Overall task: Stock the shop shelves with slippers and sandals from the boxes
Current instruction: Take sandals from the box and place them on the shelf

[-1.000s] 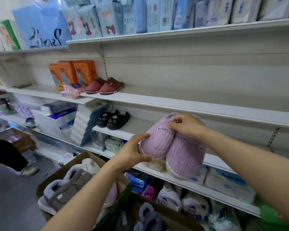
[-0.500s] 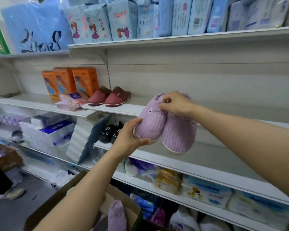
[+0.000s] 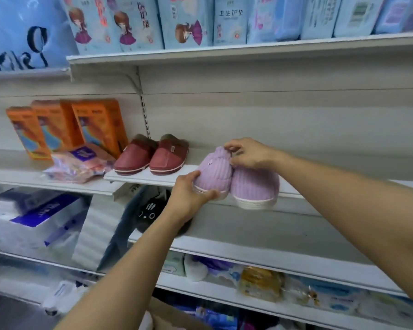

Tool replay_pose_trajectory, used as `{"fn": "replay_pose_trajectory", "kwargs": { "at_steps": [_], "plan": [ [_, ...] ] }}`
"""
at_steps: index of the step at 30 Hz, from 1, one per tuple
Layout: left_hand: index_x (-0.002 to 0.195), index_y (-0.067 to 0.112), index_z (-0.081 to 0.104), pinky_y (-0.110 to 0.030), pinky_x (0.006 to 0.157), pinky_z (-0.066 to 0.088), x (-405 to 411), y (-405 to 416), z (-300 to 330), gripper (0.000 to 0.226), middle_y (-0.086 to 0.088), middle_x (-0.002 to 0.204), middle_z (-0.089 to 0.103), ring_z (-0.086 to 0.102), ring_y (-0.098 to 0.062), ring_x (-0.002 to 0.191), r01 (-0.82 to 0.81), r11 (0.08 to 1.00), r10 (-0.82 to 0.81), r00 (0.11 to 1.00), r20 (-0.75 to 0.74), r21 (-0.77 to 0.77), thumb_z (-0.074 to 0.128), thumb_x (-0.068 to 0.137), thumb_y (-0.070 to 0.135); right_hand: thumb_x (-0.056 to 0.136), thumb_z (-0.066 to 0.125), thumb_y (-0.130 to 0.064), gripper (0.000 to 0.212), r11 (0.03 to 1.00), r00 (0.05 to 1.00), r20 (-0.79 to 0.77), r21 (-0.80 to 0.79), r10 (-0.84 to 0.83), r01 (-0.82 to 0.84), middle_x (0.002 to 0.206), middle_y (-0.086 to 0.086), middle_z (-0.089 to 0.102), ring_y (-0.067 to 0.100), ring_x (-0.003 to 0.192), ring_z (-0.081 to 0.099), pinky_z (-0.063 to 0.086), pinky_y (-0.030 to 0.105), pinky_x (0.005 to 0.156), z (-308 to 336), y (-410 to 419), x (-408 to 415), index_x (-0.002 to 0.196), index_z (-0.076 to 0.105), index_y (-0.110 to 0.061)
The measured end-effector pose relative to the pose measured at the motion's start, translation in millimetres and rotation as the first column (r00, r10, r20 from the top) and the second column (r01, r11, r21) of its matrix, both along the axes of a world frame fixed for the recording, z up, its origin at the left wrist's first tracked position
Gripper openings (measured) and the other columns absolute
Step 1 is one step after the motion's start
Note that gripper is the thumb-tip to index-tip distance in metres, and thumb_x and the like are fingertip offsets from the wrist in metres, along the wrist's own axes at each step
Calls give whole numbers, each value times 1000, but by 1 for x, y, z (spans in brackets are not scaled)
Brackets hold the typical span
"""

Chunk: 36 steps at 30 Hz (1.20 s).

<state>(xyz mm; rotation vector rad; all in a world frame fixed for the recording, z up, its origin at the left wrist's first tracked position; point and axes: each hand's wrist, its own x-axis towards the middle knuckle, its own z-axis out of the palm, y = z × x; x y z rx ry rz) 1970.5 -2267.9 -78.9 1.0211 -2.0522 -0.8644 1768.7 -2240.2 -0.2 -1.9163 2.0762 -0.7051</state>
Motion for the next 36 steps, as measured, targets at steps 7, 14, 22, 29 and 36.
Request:
{"fn": "replay_pose_trajectory", "kwargs": {
  "at_steps": [7, 14, 22, 29, 36],
  "plan": [
    [140, 11, 43, -21, 93, 39, -7, -7, -6, 85, -6, 139, 47, 51, -11, 114, -32, 999, 33, 999, 36, -37, 77, 71, 46, 69, 66, -67, 96, 991, 946, -297, -46, -134, 126, 158, -5, 9, 24, 144, 14, 25, 53, 112, -6, 57, 12, 147, 19, -36],
    [140, 9, 44, -32, 105, 41, -13, -15, -2, 87, -8, 140, 46, 52, -19, 120, -32, 996, 40, 995, 96, -84, 75, 70, 51, 72, 70, -39, 93, 974, 872, -474, 109, -124, 197, 159, -1, -8, 35, 145, 3, 36, 49, 107, -40, 80, 15, 146, 14, -41],
    [142, 11, 41, -45, 93, 51, -29, -48, 11, 84, -11, 136, 40, 57, -32, 111, -92, 995, 99, 977, 191, -46, 72, 75, 52, 76, 64, -26, 74, 983, 904, -390, -20, -176, 183, 154, 2, 23, 30, 139, 20, 33, 40, 110, -40, 31, -18, 143, 34, -35],
    [140, 8, 41, -34, 101, 38, -45, -69, 15, 75, -15, 138, 38, 51, -33, 119, -75, 994, 95, 953, 288, -80, 66, 82, 49, 77, 61, -16, 71, 978, 921, -335, -4, -199, 209, 147, 4, 29, 33, 133, 25, 34, 41, 108, -50, 5, -26, 142, 35, -31],
    [140, 10, 39, -42, 98, 41, -46, -69, 25, 75, -20, 135, 40, 49, -40, 118, -64, 986, 128, 881, 454, -154, 61, 83, 54, 82, 64, -24, 73, 967, 937, -271, 63, -219, 245, 156, 4, 18, 30, 142, 19, 30, 44, 113, -39, 21, -21, 146, 30, -30]
  ]
}}
